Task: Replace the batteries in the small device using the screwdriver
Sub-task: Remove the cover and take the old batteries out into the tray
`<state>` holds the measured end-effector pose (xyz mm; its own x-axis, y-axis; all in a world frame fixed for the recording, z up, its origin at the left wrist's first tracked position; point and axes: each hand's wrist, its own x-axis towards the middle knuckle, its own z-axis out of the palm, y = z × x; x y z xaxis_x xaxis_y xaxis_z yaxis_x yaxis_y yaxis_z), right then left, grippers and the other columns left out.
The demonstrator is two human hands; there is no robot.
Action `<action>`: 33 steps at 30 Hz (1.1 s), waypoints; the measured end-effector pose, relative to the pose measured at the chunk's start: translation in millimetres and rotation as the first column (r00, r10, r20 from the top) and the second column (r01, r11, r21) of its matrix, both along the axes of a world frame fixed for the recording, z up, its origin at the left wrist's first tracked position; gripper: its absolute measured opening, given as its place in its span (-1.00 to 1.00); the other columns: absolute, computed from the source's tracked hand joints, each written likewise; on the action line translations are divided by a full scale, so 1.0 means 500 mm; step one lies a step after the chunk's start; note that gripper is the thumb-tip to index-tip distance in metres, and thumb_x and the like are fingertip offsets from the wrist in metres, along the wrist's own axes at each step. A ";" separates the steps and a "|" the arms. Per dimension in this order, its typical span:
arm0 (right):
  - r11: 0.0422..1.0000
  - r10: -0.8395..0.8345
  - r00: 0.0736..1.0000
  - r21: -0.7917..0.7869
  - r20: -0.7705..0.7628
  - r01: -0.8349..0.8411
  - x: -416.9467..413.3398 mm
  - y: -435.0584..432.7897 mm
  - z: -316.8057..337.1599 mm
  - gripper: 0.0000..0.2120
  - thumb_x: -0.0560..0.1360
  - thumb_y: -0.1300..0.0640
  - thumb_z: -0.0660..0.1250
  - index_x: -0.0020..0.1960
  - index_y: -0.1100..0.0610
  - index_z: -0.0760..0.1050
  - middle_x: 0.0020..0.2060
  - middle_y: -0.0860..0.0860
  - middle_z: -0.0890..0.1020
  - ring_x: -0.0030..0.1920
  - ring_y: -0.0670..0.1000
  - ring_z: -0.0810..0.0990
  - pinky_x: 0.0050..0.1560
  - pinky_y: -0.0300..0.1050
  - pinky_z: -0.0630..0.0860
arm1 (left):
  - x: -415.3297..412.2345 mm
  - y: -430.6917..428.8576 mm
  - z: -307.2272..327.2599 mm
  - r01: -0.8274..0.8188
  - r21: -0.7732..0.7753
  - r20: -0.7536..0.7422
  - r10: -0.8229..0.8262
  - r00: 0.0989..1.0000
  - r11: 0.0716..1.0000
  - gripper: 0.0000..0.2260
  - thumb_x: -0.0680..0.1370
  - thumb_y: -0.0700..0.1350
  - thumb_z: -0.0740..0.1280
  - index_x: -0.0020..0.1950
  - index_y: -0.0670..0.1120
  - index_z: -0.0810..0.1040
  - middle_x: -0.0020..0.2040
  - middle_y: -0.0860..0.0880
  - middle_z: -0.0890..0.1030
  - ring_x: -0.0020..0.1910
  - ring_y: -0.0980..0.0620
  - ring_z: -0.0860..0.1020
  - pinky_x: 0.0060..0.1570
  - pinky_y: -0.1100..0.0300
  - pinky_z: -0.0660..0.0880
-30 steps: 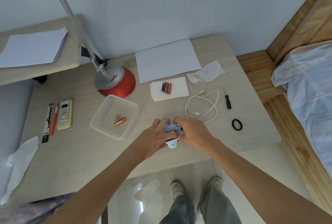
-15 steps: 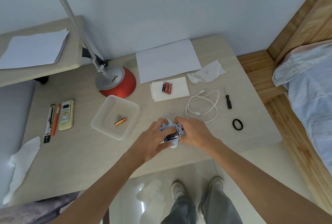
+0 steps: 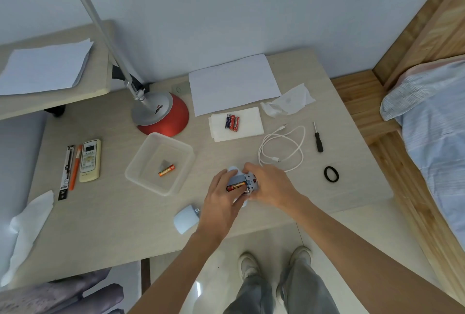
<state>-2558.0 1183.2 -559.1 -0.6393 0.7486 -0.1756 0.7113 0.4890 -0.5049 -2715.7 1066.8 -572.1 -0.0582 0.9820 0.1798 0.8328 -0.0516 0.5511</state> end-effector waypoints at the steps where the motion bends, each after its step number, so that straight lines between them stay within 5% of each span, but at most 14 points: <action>1: 1.000 -0.006 1.000 -0.007 0.000 0.006 0.000 -0.001 0.000 -0.56 0.35 -0.14 0.57 0.11 -0.06 0.46 -0.24 -0.06 0.65 -0.20 0.06 0.64 -0.22 -0.05 0.56 | 0.007 0.001 0.003 -0.027 0.007 0.035 0.026 0.999 1.000 -0.65 0.51 -0.21 0.64 0.25 -0.01 0.71 0.40 -0.16 0.62 0.40 -0.25 0.57 0.36 -0.18 0.61; 12: 1.000 0.001 1.000 -0.028 0.006 -0.001 0.001 0.002 0.001 -0.60 0.36 -0.09 0.54 0.09 -0.06 0.46 -0.26 -0.07 0.63 -0.21 0.07 0.63 -0.25 -0.07 0.51 | 0.027 0.001 0.014 -0.131 0.084 0.101 0.123 0.987 0.988 -0.76 0.51 -0.24 0.63 0.17 -0.16 0.78 0.31 -0.15 0.70 0.36 -0.22 0.63 0.38 -0.07 0.60; 17: 0.999 -0.008 1.000 -0.041 -0.010 0.008 0.005 0.001 -0.003 -0.62 0.34 -0.11 0.54 0.01 -0.10 0.41 -0.27 -0.08 0.61 -0.22 0.06 0.61 -0.26 -0.10 0.46 | -0.014 -0.015 0.058 -0.099 0.115 0.169 0.078 0.983 0.988 -0.85 0.58 -0.22 0.57 0.14 -0.17 0.77 0.09 -0.08 0.77 0.04 -0.07 0.74 0.03 -0.03 0.69; 22: 0.999 -0.011 1.000 -0.046 -0.025 0.010 0.004 0.001 -0.004 -0.56 0.33 -0.11 0.59 0.11 -0.07 0.49 -0.22 -0.06 0.65 -0.20 0.04 0.62 -0.24 -0.10 0.49 | -0.095 -0.031 0.101 -0.074 0.083 0.115 0.064 0.991 0.994 -0.89 0.60 -0.19 0.56 0.10 -0.15 0.76 0.00 -0.02 0.75 -0.06 0.00 0.69 -0.03 0.00 0.66; 28: 0.999 -0.005 1.000 -0.034 -0.031 0.004 0.005 -0.001 0.001 -0.58 0.34 -0.08 0.60 0.08 -0.08 0.48 -0.26 -0.11 0.59 -0.24 -0.01 0.57 -0.30 -0.16 0.31 | -0.213 -0.035 0.139 -0.068 0.027 0.034 0.067 0.997 0.997 -0.91 0.59 -0.19 0.57 0.08 -0.13 0.77 -0.02 0.03 0.76 -0.09 0.04 0.69 0.01 0.05 0.65; 33: 0.999 0.003 1.000 -0.035 -0.009 -0.004 0.003 0.002 0.001 -0.56 0.33 -0.06 0.60 0.10 -0.07 0.48 -0.23 -0.09 0.62 -0.21 0.02 0.59 -0.25 -0.09 0.48 | -0.300 -0.020 0.132 -0.119 -0.078 -0.057 0.114 0.992 0.990 -0.92 0.59 -0.20 0.56 0.07 -0.12 0.76 -0.05 -0.02 0.74 -0.09 -0.05 0.69 -0.02 0.01 0.62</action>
